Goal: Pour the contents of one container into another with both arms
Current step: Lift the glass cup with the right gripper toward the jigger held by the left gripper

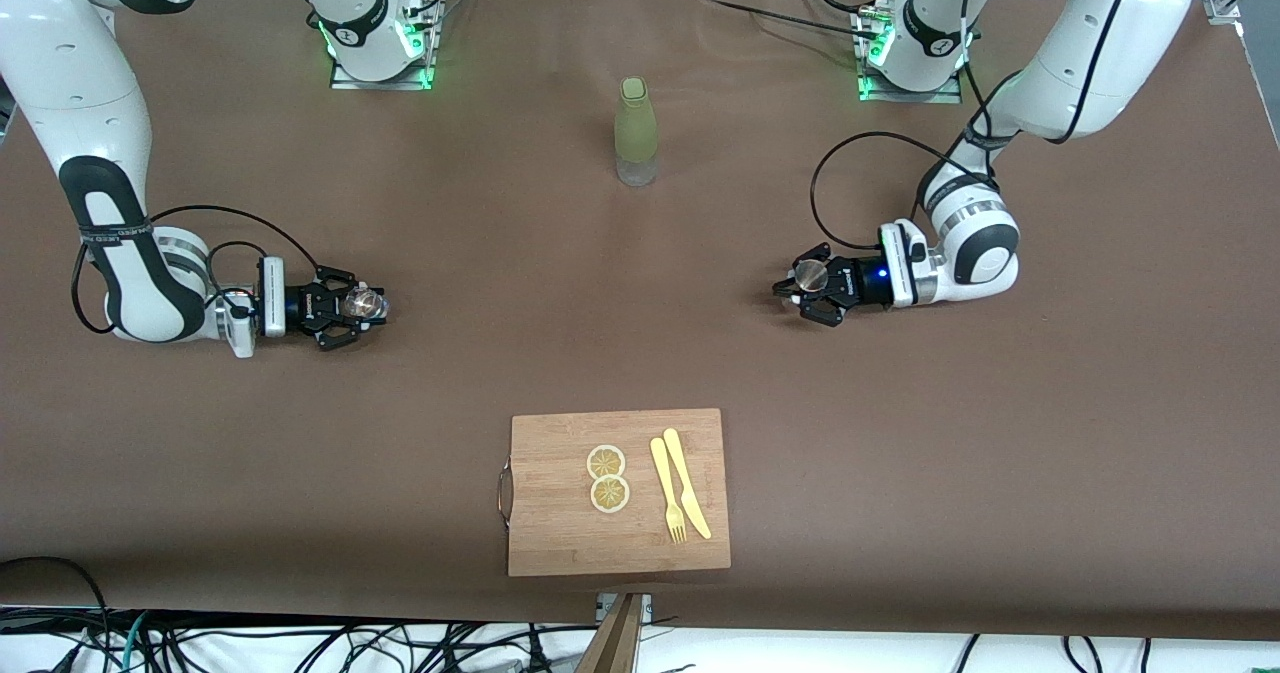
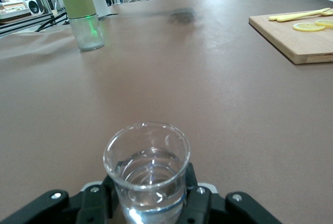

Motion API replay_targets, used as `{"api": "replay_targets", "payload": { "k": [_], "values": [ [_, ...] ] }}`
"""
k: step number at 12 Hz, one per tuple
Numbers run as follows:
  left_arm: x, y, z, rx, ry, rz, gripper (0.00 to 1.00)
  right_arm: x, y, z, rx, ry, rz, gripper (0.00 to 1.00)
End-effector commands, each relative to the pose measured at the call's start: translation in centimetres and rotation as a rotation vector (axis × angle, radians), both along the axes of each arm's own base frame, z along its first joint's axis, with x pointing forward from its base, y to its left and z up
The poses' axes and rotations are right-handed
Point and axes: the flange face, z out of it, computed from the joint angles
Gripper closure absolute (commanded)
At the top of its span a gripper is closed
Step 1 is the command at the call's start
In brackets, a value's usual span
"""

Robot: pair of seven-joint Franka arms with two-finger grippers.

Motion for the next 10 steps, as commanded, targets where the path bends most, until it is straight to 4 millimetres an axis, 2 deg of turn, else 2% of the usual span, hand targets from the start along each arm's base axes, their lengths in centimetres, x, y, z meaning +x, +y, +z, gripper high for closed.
{"api": "replay_targets", "payload": {
  "k": [1,4,7,10],
  "values": [
    [-0.3,-2.2,0.7,0.024,-0.052,0.038,1.0,1.2,0.9,2.0,-0.035,-0.041,0.006,0.63],
    [-0.1,-4.6,0.8,0.032,-0.052,0.057,1.0,2.4,2.0,3.8,-0.083,-0.042,-0.011,0.66],
    [-0.4,-6.7,0.8,0.027,-0.039,0.082,1.0,3.4,4.3,5.0,-0.12,-0.022,-0.025,0.66],
    [0.0,-8.8,0.8,0.029,-0.041,0.103,1.0,4.6,7.8,7.6,-0.157,-0.012,-0.039,0.66]
  ]
}}
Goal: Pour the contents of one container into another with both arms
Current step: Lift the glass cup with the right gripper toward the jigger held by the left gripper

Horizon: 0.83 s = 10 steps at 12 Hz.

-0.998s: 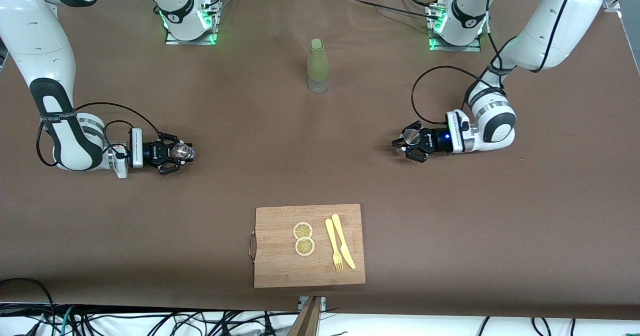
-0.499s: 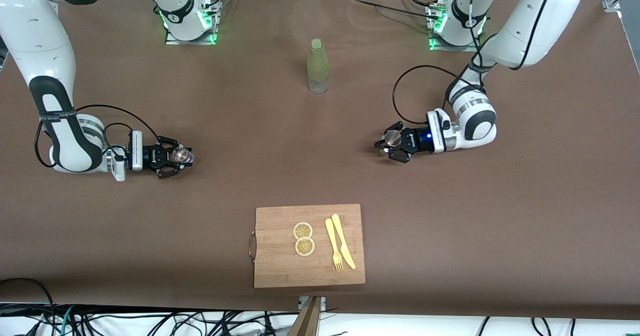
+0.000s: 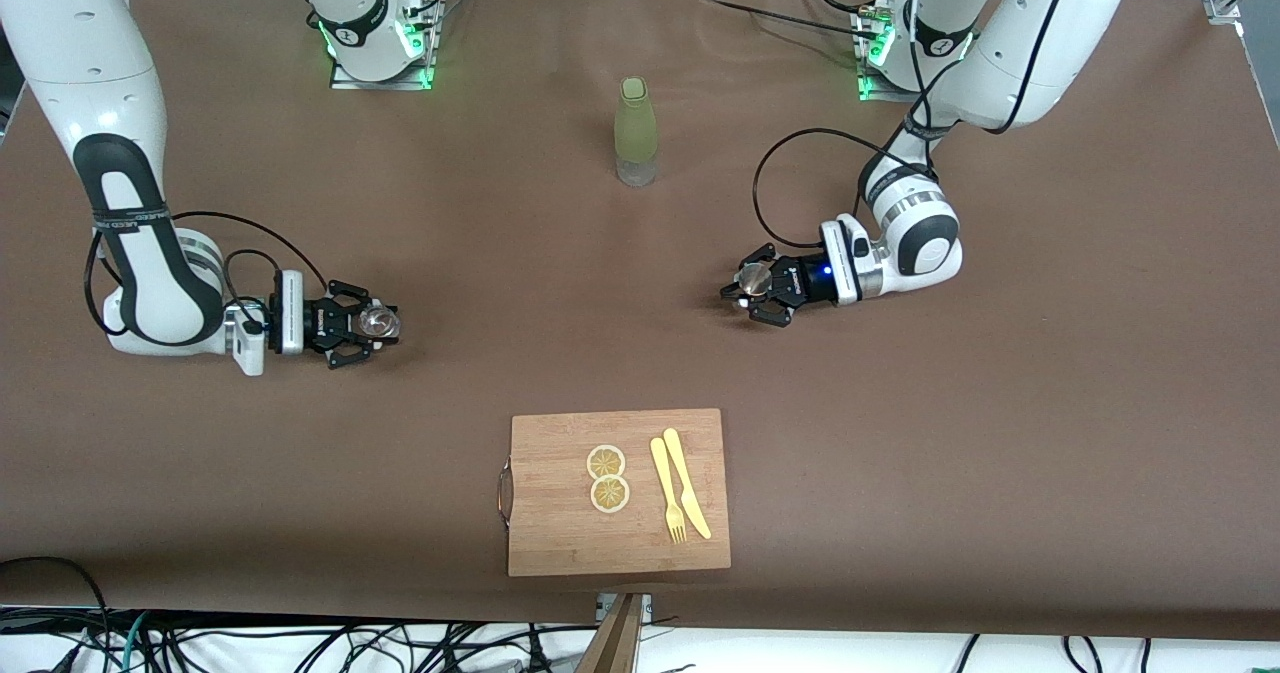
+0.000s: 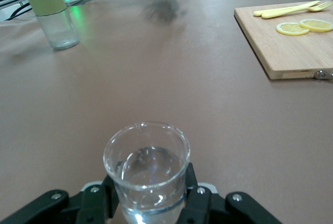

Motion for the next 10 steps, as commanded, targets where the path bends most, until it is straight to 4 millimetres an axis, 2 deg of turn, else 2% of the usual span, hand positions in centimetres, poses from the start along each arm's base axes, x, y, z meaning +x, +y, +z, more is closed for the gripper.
{"api": "replay_targets", "payload": {
  "k": [1,5,7,10],
  "values": [
    [0.3,-2.0,0.5,0.023,-0.059,0.036,1.0,1.0,2.5,3.0,-0.043,0.004,-0.039,0.66],
    [-0.3,-5.2,0.1,0.001,-0.041,0.067,1.0,2.3,6.6,6.5,-0.107,0.008,-0.077,0.66],
    [-0.8,-6.6,-0.1,0.016,-0.028,0.081,1.0,2.9,9.6,8.8,-0.142,0.007,-0.111,0.66],
    [-0.5,-8.8,-0.4,0.023,-0.03,0.086,1.0,3.2,14.2,11.1,-0.187,0.019,-0.153,0.66]
  ]
}}
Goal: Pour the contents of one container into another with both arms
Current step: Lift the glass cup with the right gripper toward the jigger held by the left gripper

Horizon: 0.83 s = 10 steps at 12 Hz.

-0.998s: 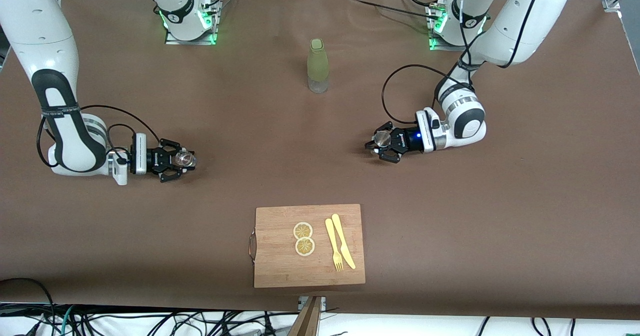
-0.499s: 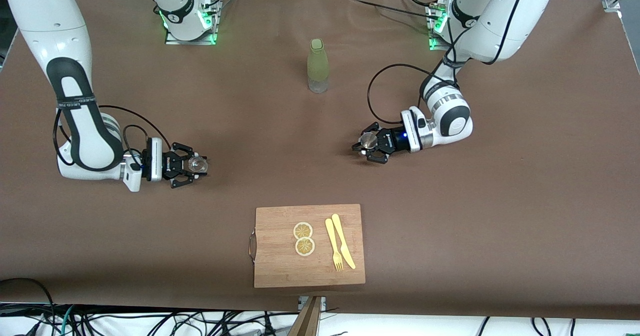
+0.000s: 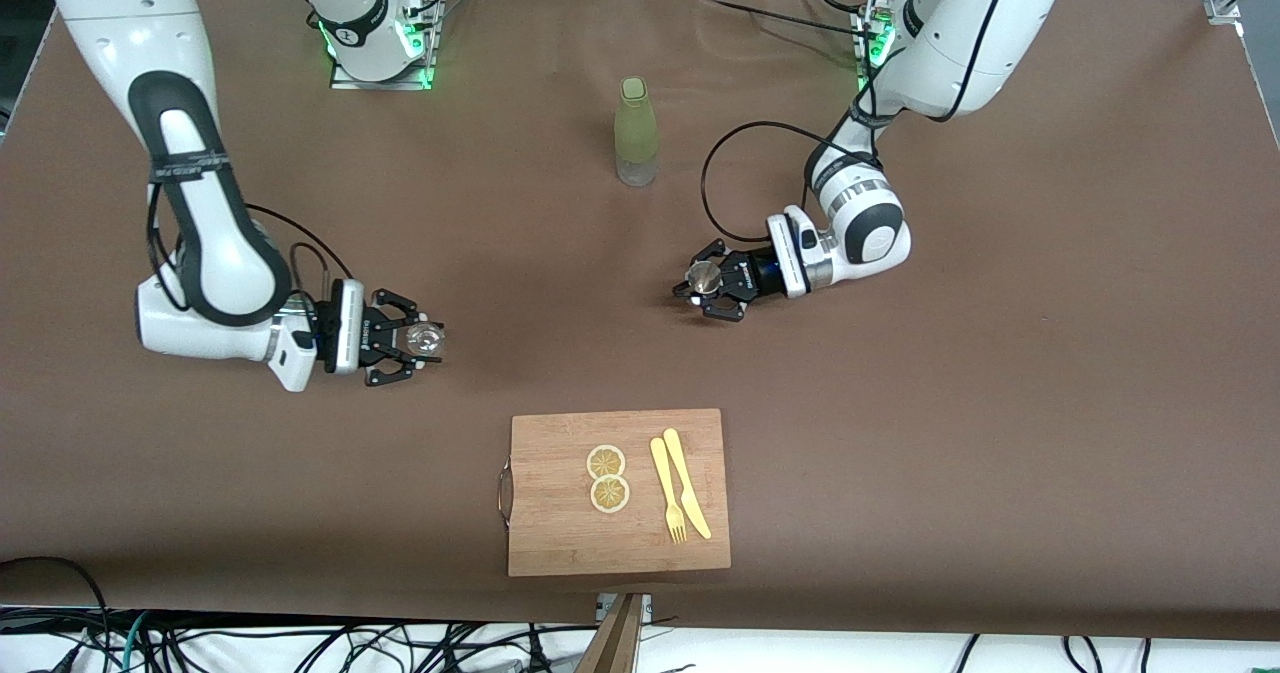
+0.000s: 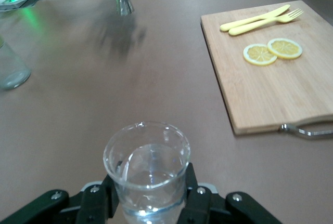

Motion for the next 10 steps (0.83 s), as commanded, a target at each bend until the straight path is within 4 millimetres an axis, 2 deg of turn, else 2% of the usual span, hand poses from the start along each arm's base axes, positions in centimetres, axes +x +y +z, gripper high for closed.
{"api": "replay_targets", "payload": {
  "k": [1,4,6,7,9,10],
  "values": [
    [0.7,-1.9,-0.3,0.024,-0.059,0.035,1.0,-0.1,3.5,2.4,-0.027,-0.001,-0.047,0.66],
    [1.0,-4.4,-0.7,0.018,-0.056,0.057,1.0,-0.4,7.2,3.6,-0.061,-0.007,-0.069,0.66],
    [2.0,-5.3,-0.5,0.03,-0.063,0.072,1.0,-0.5,9.9,4.5,-0.081,-0.022,-0.081,0.66],
    [1.8,-6.4,-0.6,0.026,-0.061,0.073,1.0,-0.6,10.6,4.6,-0.086,-0.023,-0.092,0.66],
    [2.4,-7.2,-0.8,0.019,-0.064,0.085,1.0,-0.8,12.7,5.3,-0.093,-0.02,-0.089,0.66],
    [1.9,-8.0,-1.0,0.014,-0.057,0.085,1.0,-1.0,13.9,5.7,-0.109,-0.019,-0.085,0.66]
  ]
}}
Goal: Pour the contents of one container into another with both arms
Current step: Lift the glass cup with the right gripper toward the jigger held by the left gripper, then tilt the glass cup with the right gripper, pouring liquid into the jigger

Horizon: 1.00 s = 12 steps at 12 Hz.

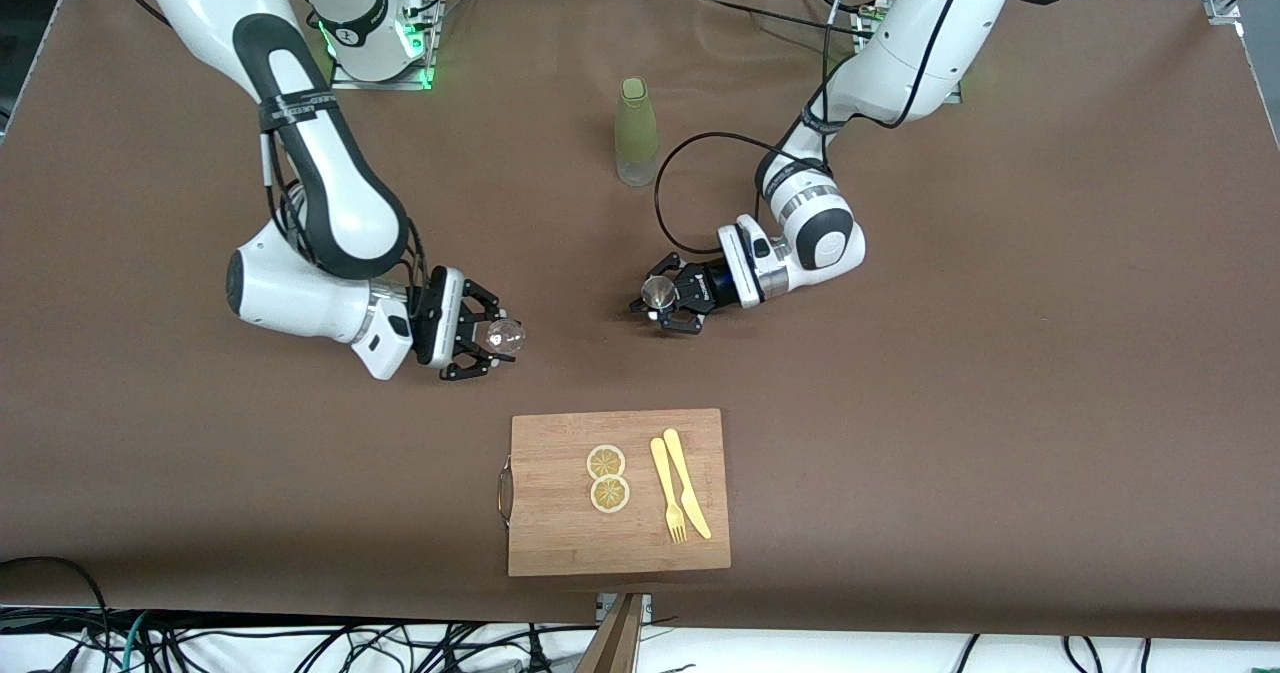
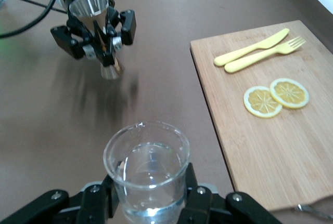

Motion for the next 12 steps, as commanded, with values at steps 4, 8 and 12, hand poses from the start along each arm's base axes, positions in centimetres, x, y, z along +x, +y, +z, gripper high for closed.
{"api": "replay_targets", "payload": {
  "k": [4,8,12],
  "values": [
    [-0.8,-3.5,-1.1,-0.008,-0.031,0.04,1.0,-0.8,5.2,3.5,-0.095,-0.001,-0.009,0.66],
    [-1.7,-5.6,-1.2,-0.027,-0.018,0.05,1.0,-1.7,7.6,4.0,-0.115,-0.022,0.04,0.66],
    [-2.6,-7.1,-1.7,-0.025,-0.002,0.058,1.0,-2.4,8.9,4.8,-0.191,-0.052,0.061,0.66]
  ]
}}
